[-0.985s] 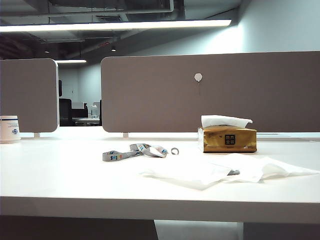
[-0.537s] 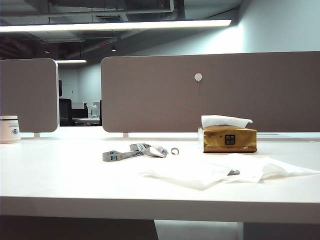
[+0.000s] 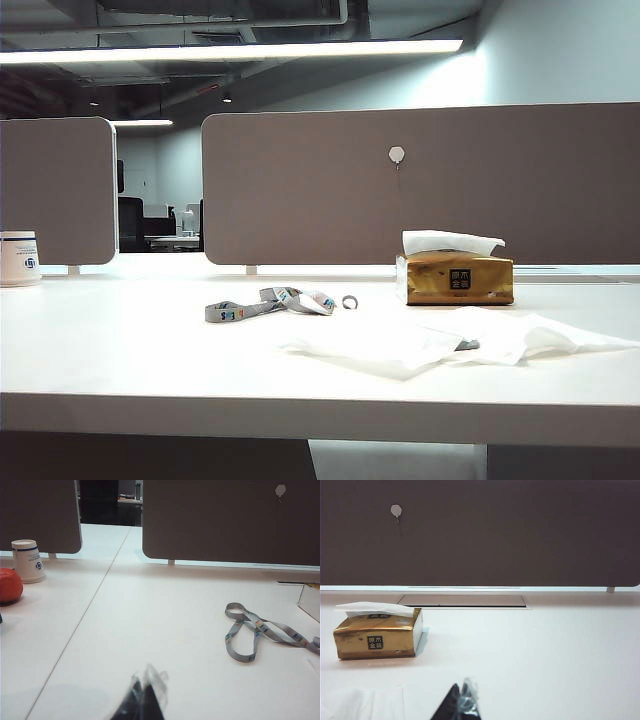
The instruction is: Pull out a tissue from the tissue box and use it to cover the ID card on the tabletop.
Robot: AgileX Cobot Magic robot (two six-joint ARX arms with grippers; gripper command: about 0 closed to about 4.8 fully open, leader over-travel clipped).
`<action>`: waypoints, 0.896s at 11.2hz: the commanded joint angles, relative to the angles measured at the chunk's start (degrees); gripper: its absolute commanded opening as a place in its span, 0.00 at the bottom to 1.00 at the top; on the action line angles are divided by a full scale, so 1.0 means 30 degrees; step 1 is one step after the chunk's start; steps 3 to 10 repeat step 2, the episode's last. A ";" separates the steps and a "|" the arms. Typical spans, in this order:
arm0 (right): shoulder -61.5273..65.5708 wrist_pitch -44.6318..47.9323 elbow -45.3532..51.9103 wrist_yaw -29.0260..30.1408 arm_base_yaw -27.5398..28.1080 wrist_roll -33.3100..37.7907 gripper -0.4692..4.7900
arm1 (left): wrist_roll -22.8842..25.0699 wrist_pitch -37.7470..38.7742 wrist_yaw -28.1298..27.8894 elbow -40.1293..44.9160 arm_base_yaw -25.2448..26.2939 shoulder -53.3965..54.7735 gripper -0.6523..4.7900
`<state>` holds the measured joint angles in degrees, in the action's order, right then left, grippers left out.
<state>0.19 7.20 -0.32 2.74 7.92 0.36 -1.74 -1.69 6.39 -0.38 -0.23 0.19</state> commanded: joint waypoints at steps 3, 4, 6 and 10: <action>-0.0015 0.0393 0.0073 -0.0029 0.0007 0.0022 0.08 | 0.0073 -0.0175 -0.0036 -0.0080 -0.0015 0.0015 0.11; -0.0015 0.0393 0.0073 -0.0029 0.0007 0.0022 0.08 | 0.0073 -0.0175 -0.0036 -0.0080 -0.0015 0.0015 0.11; -0.0015 0.0393 0.0073 -0.0029 0.0007 0.0022 0.08 | 0.0073 -0.0175 -0.0036 -0.0080 -0.0015 0.0015 0.11; -0.0015 0.0393 0.0073 -0.0029 0.0007 0.0022 0.08 | 0.0073 -0.0175 -0.0036 -0.0080 -0.0015 0.0015 0.11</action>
